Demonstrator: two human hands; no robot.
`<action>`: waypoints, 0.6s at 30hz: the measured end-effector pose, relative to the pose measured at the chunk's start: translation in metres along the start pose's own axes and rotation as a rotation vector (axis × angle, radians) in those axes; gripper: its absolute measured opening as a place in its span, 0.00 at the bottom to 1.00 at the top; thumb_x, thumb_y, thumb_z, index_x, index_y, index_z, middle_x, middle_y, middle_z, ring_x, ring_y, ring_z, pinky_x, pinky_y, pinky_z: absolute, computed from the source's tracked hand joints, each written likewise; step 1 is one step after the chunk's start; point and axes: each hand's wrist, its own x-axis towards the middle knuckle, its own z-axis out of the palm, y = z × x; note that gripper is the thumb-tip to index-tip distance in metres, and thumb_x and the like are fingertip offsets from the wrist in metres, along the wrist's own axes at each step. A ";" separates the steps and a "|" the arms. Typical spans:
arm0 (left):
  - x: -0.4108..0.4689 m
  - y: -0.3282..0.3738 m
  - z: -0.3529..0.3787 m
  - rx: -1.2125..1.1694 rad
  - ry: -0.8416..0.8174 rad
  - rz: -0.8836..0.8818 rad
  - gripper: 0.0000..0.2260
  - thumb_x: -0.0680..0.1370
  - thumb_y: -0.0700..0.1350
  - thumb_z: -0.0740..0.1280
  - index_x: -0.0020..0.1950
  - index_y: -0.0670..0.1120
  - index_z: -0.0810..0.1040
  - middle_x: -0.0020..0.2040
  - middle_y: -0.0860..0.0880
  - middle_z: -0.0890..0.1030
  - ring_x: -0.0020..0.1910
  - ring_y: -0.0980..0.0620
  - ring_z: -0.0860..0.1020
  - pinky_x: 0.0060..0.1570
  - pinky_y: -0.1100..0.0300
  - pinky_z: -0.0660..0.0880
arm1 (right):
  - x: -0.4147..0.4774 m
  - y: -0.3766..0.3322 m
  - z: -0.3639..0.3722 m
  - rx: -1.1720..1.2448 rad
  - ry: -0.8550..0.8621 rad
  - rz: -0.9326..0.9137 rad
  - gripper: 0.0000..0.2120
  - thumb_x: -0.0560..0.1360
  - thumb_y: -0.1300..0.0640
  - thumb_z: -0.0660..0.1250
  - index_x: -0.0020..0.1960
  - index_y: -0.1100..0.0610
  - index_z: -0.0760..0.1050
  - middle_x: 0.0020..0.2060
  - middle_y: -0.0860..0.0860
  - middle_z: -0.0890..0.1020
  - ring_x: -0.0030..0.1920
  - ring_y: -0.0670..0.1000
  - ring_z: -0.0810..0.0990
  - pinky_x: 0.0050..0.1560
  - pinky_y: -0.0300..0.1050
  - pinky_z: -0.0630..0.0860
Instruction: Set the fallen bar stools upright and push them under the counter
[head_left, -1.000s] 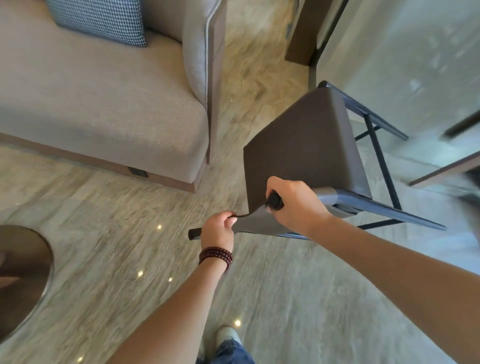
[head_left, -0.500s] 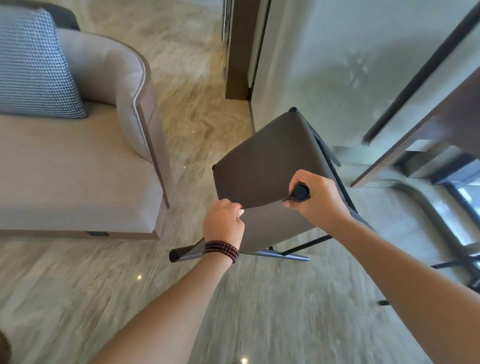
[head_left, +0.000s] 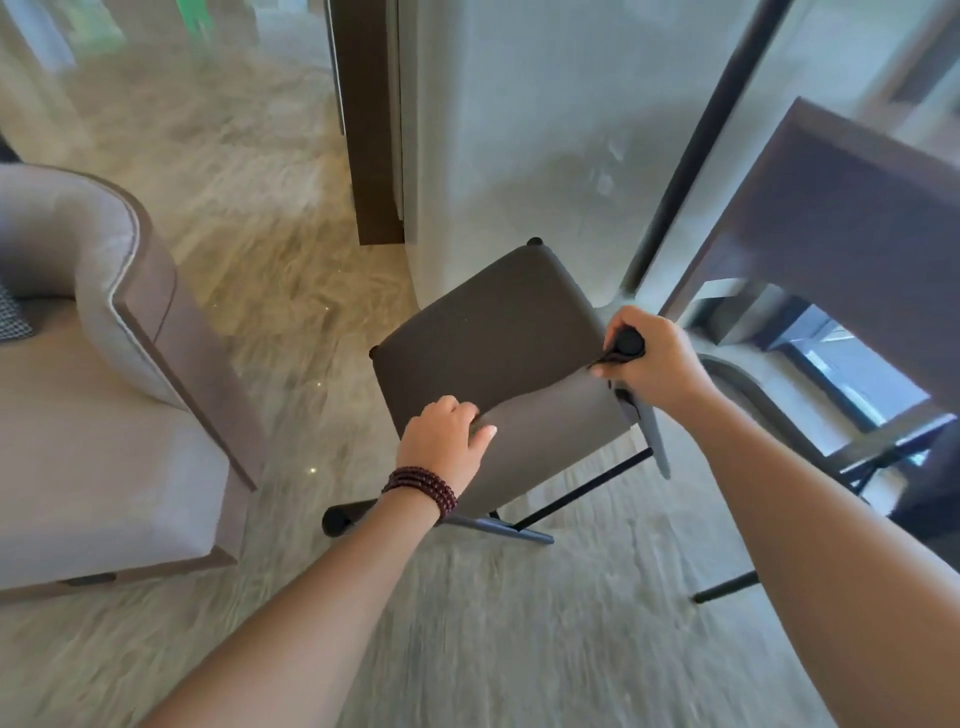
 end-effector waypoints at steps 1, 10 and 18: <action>0.001 -0.004 0.004 0.067 -0.110 -0.029 0.17 0.78 0.56 0.60 0.56 0.45 0.77 0.52 0.47 0.78 0.52 0.46 0.76 0.50 0.53 0.72 | 0.001 0.008 -0.010 0.003 0.010 0.010 0.17 0.62 0.65 0.78 0.38 0.53 0.71 0.39 0.53 0.79 0.42 0.56 0.77 0.43 0.46 0.74; 0.014 0.050 0.023 0.396 -0.202 0.137 0.25 0.76 0.66 0.51 0.49 0.49 0.77 0.44 0.51 0.83 0.44 0.50 0.80 0.48 0.56 0.70 | -0.024 0.080 -0.088 0.036 0.091 0.073 0.16 0.62 0.66 0.79 0.39 0.56 0.73 0.38 0.49 0.78 0.42 0.55 0.76 0.46 0.47 0.75; 0.045 0.104 0.029 0.194 -0.388 0.055 0.25 0.75 0.67 0.52 0.41 0.47 0.73 0.36 0.50 0.76 0.37 0.49 0.76 0.34 0.60 0.72 | -0.068 0.126 -0.125 0.027 0.255 0.237 0.14 0.65 0.64 0.78 0.41 0.53 0.73 0.42 0.49 0.79 0.46 0.56 0.76 0.48 0.50 0.76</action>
